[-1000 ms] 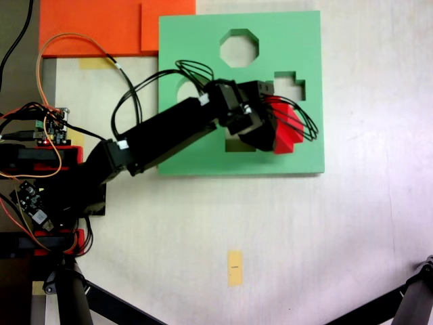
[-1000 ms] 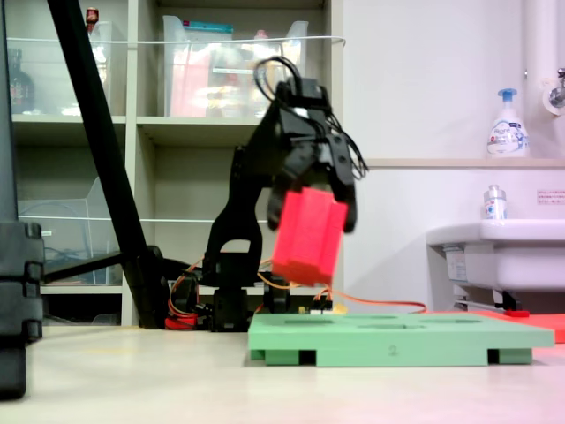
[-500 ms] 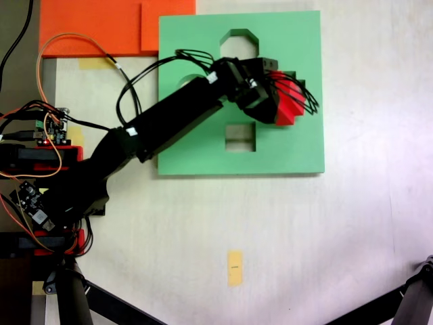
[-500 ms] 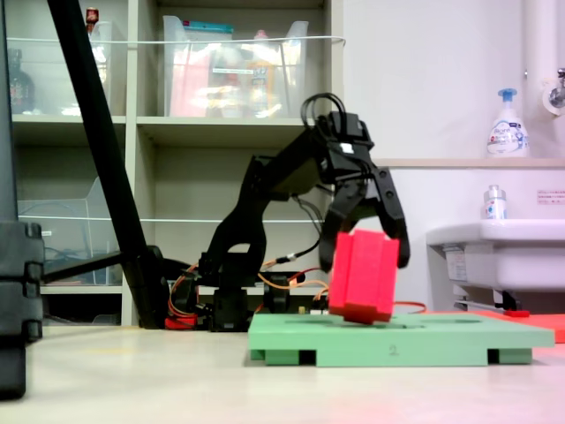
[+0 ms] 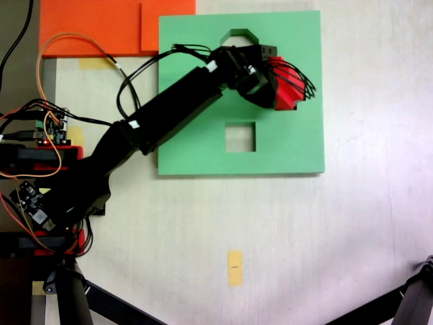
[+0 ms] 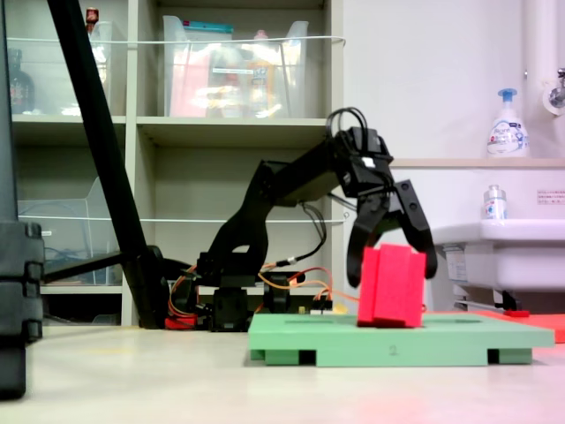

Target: Put the cross columnar block into the corresponding hole

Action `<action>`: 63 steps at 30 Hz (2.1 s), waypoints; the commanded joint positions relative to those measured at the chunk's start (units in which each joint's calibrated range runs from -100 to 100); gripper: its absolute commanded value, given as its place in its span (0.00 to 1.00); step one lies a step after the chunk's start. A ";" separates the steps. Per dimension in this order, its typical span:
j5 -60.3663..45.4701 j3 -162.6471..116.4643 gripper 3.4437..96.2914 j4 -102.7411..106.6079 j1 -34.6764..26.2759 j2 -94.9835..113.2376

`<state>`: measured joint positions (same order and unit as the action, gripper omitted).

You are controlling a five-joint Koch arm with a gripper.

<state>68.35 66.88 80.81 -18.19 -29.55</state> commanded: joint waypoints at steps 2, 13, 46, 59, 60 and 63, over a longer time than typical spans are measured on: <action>0.44 3.21 0.35 -3.06 -0.59 0.64; -2.49 3.21 0.35 -3.25 -0.44 -1.32; -3.17 3.11 0.35 5.32 -0.98 2.03; -2.74 3.21 0.36 -0.36 -0.54 -6.76; -2.64 3.21 0.36 -1.03 -0.49 -7.18; -2.34 3.21 0.36 -2.48 -0.39 -8.72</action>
<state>65.08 69.33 80.32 -18.49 -38.30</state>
